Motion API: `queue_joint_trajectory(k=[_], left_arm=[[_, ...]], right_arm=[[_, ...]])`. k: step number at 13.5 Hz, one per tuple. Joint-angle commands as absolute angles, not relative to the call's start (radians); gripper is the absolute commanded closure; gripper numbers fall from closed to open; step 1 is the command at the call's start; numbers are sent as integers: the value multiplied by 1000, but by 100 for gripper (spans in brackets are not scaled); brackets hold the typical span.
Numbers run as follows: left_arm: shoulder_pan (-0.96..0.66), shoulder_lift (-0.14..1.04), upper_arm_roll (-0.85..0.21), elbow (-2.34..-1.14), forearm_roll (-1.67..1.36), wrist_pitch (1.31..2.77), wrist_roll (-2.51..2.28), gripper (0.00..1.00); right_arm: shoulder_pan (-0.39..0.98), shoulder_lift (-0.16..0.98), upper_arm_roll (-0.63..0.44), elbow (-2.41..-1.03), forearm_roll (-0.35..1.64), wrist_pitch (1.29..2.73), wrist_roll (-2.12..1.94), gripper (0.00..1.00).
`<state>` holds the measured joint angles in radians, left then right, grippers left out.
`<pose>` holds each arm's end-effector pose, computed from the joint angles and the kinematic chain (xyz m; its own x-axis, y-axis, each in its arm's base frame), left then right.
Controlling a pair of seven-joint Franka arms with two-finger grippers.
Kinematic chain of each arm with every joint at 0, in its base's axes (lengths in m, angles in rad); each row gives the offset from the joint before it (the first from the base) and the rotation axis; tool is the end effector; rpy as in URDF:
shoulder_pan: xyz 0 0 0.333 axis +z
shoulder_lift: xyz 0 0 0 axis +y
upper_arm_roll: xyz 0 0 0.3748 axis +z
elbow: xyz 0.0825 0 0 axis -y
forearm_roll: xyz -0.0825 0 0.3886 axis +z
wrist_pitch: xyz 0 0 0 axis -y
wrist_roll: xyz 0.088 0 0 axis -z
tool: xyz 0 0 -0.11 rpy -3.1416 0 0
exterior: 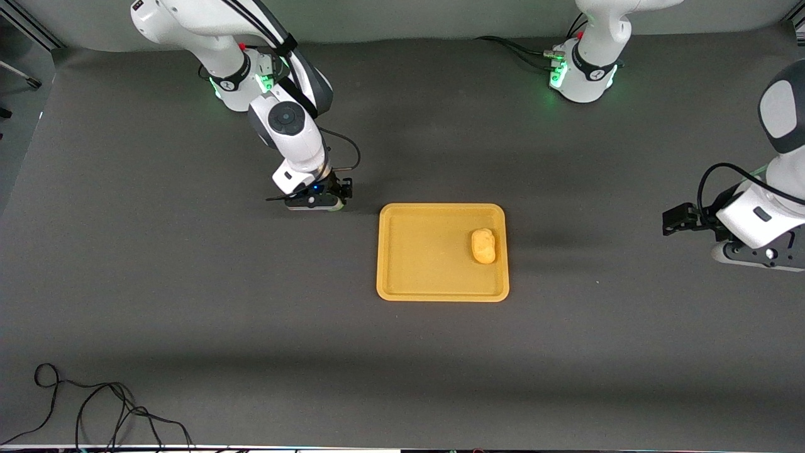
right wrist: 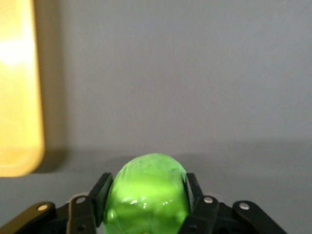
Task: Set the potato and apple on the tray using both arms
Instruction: 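Close the right gripper on the green apple, then carry the green apple onto the tray beside the potato with the right gripper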
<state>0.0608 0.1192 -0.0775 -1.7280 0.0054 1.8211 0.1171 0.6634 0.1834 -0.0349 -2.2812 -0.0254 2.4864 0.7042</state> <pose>0.6078 -0.0073 0.5566 0.9906 -0.1344 -0.0251 -0.1343 -0.9909 0.0070 0.4427 0.3222 0.3273 0.9980 -0.0550 0.0309 -0.0551 -0.9985 0.0030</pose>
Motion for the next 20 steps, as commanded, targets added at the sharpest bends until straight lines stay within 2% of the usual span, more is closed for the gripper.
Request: queue_joint_trajectory(k=[1, 4, 7, 10, 13, 15, 17, 20], left_arm=[[66, 26, -83, -1835, 18, 1847, 130, 0], [66, -27, -84, -1893, 17, 1842, 135, 0], [64, -51, -86, -1905, 17, 1815, 135, 0], [66, -71, -84, -1918, 3, 1807, 135, 0], [64, -68, -84, -1901, 6, 1810, 135, 0], [66, -64, -84, -1890, 6, 1804, 150, 0], [66, -35, -84, -1829, 6, 1799, 155, 0], [64, 0, -84, -1743, 9, 1689, 156, 0]], right_arm=[[664, 115, -77, -2076, -37, 2195, 686, 65], [661, 141, -98, -1840, 6, 1978, 657, 65], [663, 224, -109, -1638, 43, 1889, 658, 65], [669, 424, -100, -1325, 43, 1774, 686, 65], [686, 619, -94, -1062, 84, 1723, 790, 66], [745, 699, -89, -973, 80, 1720, 865, 66], [791, 741, -89, -947, 78, 1739, 943, 67], [841, 816, -89, -937, 77, 1825, 971, 67]])
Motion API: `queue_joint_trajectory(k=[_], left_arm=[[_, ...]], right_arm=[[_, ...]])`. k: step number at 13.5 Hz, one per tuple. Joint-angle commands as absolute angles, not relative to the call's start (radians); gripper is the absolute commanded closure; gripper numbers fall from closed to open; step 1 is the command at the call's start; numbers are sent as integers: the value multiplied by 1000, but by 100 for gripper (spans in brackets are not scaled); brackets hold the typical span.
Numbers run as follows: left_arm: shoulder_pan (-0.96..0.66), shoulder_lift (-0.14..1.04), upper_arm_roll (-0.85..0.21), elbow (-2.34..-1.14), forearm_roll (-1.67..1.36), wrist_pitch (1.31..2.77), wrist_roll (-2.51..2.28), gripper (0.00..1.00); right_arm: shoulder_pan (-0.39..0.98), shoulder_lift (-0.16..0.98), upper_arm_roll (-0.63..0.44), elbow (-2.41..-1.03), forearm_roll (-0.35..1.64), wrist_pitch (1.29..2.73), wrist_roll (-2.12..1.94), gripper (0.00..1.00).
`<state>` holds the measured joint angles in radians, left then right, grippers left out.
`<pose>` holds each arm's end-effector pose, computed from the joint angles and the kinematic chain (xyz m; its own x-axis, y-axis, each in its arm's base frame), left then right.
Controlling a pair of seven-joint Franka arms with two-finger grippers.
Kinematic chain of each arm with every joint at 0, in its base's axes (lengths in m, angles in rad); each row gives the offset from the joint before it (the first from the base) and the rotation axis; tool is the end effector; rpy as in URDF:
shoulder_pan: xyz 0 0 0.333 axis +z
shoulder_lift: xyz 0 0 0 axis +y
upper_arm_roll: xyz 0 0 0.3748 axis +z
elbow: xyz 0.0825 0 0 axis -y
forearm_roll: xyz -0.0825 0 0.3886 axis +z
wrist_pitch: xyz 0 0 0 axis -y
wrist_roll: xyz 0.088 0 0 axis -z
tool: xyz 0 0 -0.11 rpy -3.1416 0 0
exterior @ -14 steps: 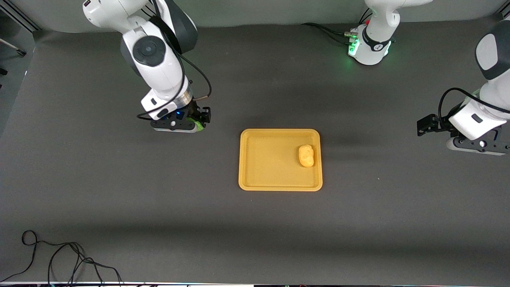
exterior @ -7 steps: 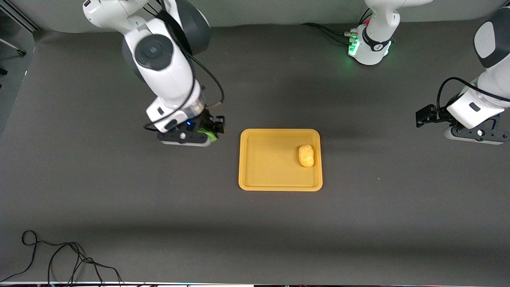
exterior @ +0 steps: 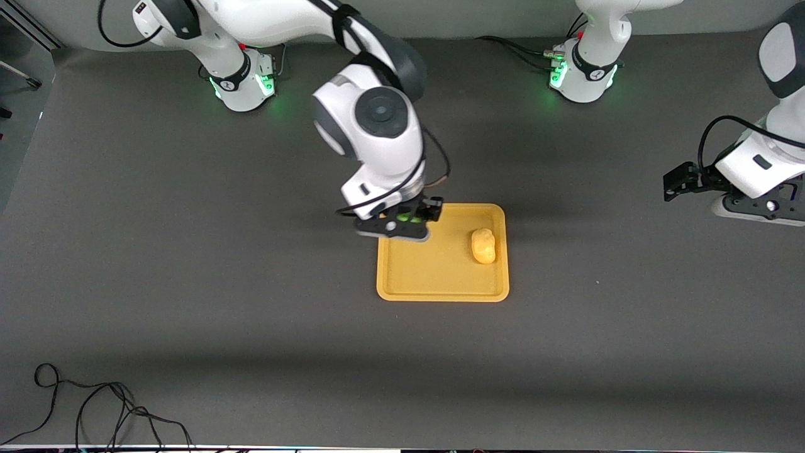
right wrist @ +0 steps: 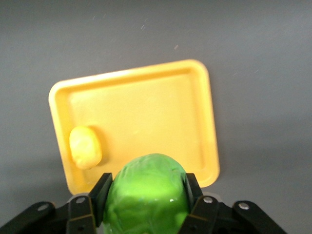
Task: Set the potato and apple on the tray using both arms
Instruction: 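Carry the green apple onto the tray beside the potato with the right gripper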
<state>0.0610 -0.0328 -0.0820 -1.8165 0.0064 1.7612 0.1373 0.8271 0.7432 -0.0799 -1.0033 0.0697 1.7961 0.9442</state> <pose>0.5528 -0.0117 0.5968 0.9870 -0.1587 -0.0236 -0.1589 -0.9873 -0.0058 0.5695 0.5685 0.4619 0.9820 -0.1877 0.0183 -0.1866 -0.9811 -0.0502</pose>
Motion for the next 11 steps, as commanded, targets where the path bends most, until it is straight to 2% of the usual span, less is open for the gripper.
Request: queue_joint_trajectory(k=[1, 6, 11], left_arm=[[64, -2, -84, -1743, 9, 1687, 156, 0], [63, 8, -84, -1752, 11, 1707, 156, 0], [66, 25, -84, -1755, 15, 1721, 158, 0]], right_arm=[[842, 845, -89, -937, 72, 1862, 971, 67], [842, 995, -91, -945, 22, 2043, 969, 67], [870, 1075, -94, -953, -11, 2127, 971, 67]])
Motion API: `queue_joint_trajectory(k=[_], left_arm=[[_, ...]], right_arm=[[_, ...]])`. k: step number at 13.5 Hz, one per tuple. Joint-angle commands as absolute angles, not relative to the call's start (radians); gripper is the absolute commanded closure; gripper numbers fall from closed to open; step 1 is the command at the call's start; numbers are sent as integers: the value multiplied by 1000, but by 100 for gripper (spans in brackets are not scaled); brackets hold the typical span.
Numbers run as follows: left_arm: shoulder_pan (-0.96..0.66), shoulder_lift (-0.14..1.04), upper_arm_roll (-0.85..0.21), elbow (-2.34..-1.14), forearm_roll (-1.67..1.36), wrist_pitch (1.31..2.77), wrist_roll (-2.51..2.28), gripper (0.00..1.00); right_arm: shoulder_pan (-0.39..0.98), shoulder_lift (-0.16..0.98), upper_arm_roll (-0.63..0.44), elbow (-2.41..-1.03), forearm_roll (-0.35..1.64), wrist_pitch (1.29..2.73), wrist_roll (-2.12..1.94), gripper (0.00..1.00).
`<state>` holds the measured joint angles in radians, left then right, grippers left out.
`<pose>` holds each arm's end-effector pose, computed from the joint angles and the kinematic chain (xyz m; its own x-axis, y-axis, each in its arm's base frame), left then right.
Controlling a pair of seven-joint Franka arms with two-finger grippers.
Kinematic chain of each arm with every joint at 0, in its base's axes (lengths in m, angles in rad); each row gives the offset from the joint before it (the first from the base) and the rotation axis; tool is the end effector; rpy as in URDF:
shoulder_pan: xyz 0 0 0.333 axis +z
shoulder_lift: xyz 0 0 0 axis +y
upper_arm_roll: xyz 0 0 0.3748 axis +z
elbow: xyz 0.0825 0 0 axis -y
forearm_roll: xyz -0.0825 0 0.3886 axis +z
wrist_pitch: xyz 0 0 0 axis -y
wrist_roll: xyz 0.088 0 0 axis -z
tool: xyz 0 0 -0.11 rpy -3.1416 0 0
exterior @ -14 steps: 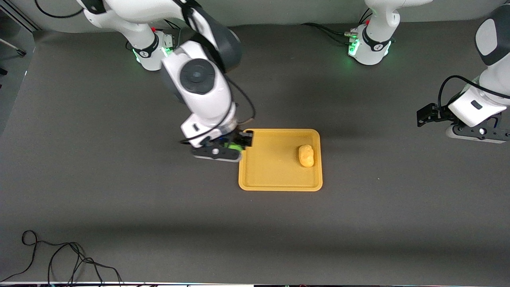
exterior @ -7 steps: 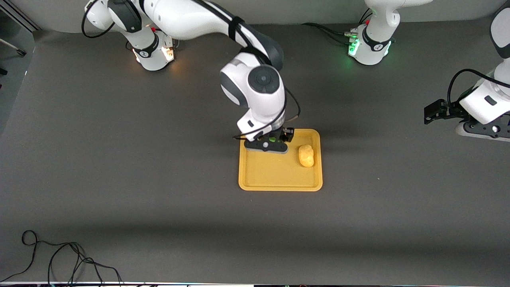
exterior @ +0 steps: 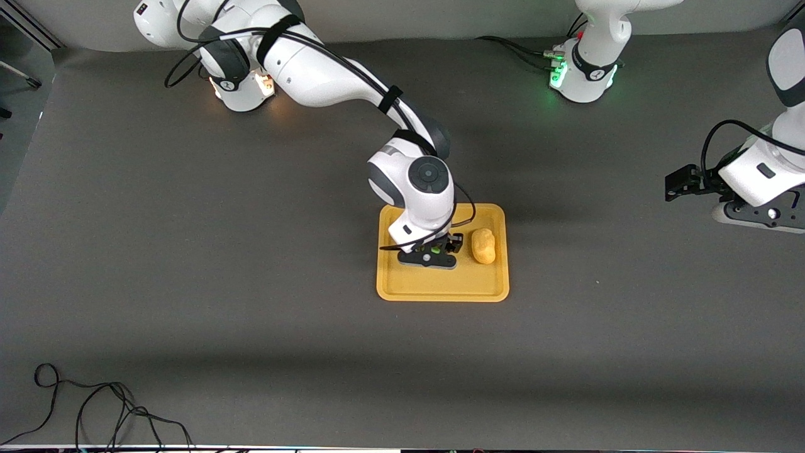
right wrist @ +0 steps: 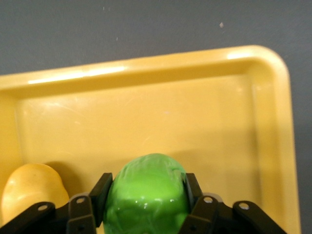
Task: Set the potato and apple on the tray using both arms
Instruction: 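Carry the green apple onto the tray beside the potato with the right gripper, then open the right gripper to release the apple on the tray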
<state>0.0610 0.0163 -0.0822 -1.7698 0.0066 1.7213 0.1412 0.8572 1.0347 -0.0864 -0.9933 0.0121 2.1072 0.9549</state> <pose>0.5664 -0.0110 0.5885 0.9845 -0.1627 -0.0648 -0.1628 -0.9867 0.0041 0.5853 0.6109 0.2549 0.9845 -0.1449 0.0985 -0.1427 -0.9893 -0.0295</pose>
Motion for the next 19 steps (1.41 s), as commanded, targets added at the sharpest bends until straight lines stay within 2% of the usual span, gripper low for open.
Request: queue_joint_trajectory(k=[1, 3, 4, 5, 8, 15, 17, 19], left_arm=[[66, 26, -84, -1755, 15, 1727, 158, 0], [64, 25, -84, -1755, 17, 1726, 158, 0], [64, 25, -84, -1755, 17, 1721, 156, 0], [64, 23, -84, -1756, 17, 1715, 156, 0], [63, 18, -86, -1756, 17, 1718, 156, 0], [64, 17, -84, -1755, 17, 1726, 156, 0], [64, 18, -84, -1744, 17, 1727, 156, 0], [64, 20, -84, -1746, 18, 1724, 156, 0]], right_arm=[[870, 1081, -92, -953, -23, 2144, 971, 67], [874, 1097, -91, -957, -26, 2161, 973, 66], [879, 1097, -92, -965, -28, 2161, 971, 43], [879, 1097, -94, -966, -28, 2161, 973, 1], [874, 1036, -100, -965, -23, 2129, 969, 0], [805, 721, -104, -972, -17, 1720, 936, 0], [778, 594, -106, -1058, -18, 1622, 837, 0], [741, 436, -115, -1231, -18, 1626, 747, 0]])
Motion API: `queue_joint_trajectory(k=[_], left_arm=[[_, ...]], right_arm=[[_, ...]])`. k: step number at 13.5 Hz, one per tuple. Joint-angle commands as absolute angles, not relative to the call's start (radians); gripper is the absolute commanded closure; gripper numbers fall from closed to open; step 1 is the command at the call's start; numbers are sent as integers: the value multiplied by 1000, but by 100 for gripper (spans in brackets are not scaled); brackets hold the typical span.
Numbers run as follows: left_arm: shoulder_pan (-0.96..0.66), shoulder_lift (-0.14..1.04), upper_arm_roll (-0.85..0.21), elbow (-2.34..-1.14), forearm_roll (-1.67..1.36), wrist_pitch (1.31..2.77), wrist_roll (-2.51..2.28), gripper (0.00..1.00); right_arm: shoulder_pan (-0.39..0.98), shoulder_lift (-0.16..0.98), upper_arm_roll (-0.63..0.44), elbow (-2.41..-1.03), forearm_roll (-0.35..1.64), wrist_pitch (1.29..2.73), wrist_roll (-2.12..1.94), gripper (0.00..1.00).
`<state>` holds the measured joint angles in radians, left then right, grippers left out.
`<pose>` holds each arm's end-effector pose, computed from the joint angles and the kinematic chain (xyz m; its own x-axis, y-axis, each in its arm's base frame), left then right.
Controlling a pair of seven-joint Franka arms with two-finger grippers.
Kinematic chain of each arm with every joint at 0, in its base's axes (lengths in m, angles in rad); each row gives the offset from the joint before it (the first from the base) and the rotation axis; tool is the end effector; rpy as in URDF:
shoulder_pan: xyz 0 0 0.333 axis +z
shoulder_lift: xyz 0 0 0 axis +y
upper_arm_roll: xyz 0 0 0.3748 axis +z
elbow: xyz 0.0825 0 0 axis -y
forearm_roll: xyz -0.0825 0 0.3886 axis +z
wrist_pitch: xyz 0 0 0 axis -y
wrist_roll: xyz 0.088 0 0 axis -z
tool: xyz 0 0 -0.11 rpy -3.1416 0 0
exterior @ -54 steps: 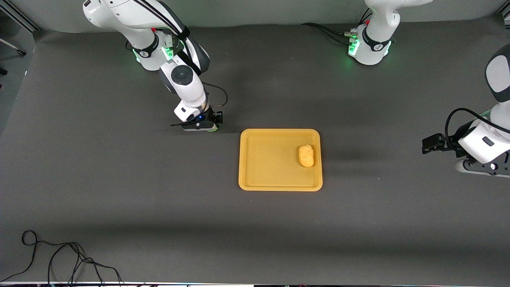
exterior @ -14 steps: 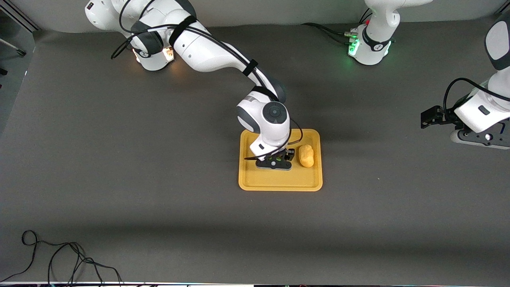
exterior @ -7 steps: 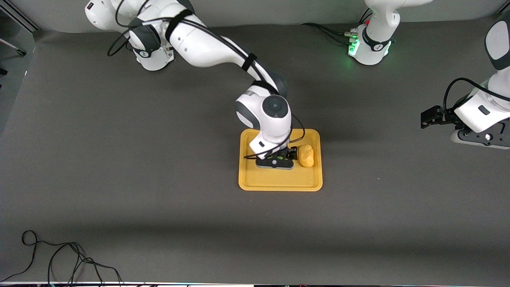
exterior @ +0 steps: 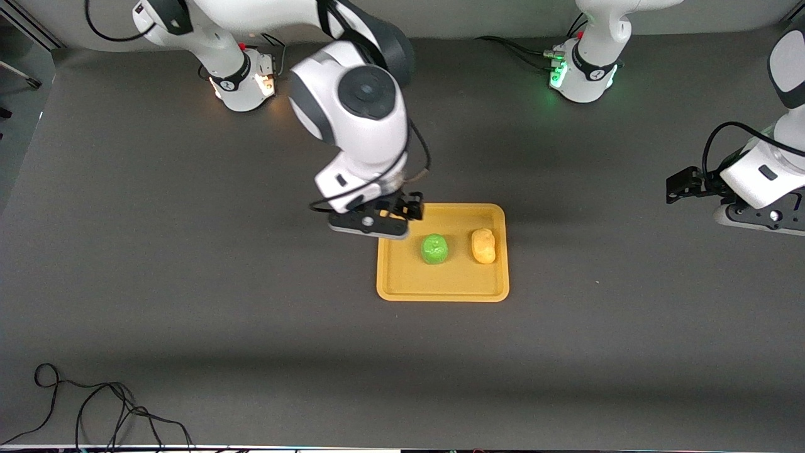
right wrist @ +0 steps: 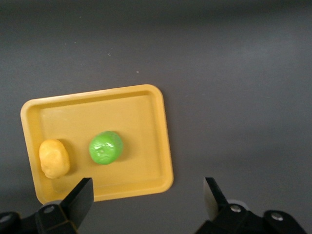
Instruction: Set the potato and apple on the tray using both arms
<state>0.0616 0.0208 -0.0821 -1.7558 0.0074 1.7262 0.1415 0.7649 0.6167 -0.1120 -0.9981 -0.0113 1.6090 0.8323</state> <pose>0.5698 -0.0105 0.5931 0.9854 -0.1625 -0.0506 -0.1626 -0.9867 0.0016 0.5882 0.4856 0.5478 0.9862 -0.1562 0.0542 -0.1591 -0.9858 0.0532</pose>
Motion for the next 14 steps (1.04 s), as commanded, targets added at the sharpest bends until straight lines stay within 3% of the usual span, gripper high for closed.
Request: queue_joint_trajectory(k=[1, 6, 10, 14], left_arm=[[64, 23, -84, -1744, 18, 1726, 155, 0], [64, 23, -83, -1743, 18, 1720, 155, 0], [64, 31, -84, -1735, 43, 1724, 156, 0], [64, 29, -84, -1732, 41, 1726, 156, 0]], right_arm=[[709, 366, -114, -1308, -17, 1632, 697, 0], [395, 96, -30, -1604, -12, 1655, 432, 0], [133, 23, 32, -1664, -12, 1652, 186, 0], [-1, 0, 31, -1689, -12, 1655, 40, 0]])
